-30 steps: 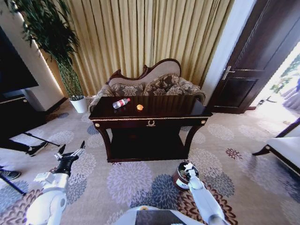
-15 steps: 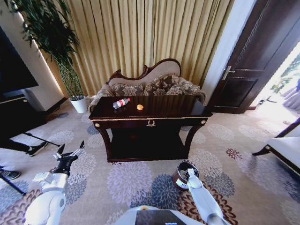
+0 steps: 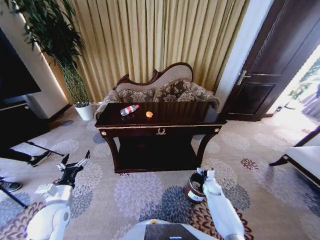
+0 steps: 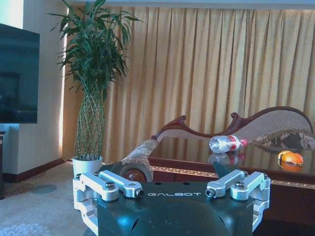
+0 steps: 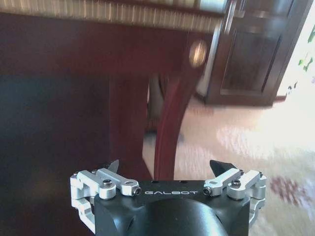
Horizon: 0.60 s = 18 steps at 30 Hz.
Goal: Move to the front of the table and place the trash on the table into the trash bin.
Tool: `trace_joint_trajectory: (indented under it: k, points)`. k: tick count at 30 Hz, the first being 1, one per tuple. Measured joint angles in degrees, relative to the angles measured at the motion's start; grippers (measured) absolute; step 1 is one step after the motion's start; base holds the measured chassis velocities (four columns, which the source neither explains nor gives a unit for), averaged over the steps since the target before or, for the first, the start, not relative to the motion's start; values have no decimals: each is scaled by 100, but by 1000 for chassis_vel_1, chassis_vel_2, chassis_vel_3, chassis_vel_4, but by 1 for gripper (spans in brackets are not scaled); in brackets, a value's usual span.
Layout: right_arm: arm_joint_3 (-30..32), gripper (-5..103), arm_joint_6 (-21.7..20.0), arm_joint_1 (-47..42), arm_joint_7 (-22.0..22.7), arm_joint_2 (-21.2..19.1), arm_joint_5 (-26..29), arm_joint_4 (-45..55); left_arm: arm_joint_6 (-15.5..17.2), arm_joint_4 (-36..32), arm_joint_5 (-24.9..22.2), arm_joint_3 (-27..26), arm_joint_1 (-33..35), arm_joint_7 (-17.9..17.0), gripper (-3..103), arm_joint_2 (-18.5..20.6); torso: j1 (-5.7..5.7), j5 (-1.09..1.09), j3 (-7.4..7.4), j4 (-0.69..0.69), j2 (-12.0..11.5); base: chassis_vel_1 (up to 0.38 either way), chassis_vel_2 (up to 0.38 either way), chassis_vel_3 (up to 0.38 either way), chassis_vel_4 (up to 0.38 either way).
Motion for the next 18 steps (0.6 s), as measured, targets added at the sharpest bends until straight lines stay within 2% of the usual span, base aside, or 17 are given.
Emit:
trace_joint_trajectory:
  k: [1,2,3,5,9,11,14,16,18]
  points:
    - [29,100,-33,-32,-11,-2,24,163,0,0,0,0,0,0,100,-2,0,0,0,1,0,0,0,0,0]
    - [110,100,-180,-175,-43,-16,222,859,0,1,0,1,0,-2,100,-8,0,-3,0,1,0,0,0,0,0]
    - [110,100,-180,-175,-43,-16,222,859,0,1,0,1,0,-2,100,-8,0,-3,0,1,0,0,0,0,0]
    - [133,100,-409,-343,-52,-19,631,1780,4,1,4,9,-5,-18,100,-22,0,-3,0,1,0,0,0,0,0]
    - [74,100,-635,-462,-74,-19,909,2547,22,0,18,32,-17,-79,100,-33,0,-1,0,0,0,0,0,0,0]
    - [-61,100,-841,-507,-113,-12,1069,3323,36,4,48,50,-42,-120,100,-37,0,-3,0,1,0,0,0,0,0]
    - [-162,100,-1018,-501,-114,-7,1234,3757,41,-3,58,51,-46,-128,100,-37,0,-3,0,2,0,0,0,0,0]
    - [-346,100,-1324,-489,-107,-5,1589,4283,45,-66,63,52,-47,-137,100,-40,0,-3,0,2,0,0,0,0,0]
    - [-428,100,-1420,-500,-96,-4,1749,4433,50,-110,63,52,-47,-142,100,-43,0,-3,0,2,0,0,0,0,0]
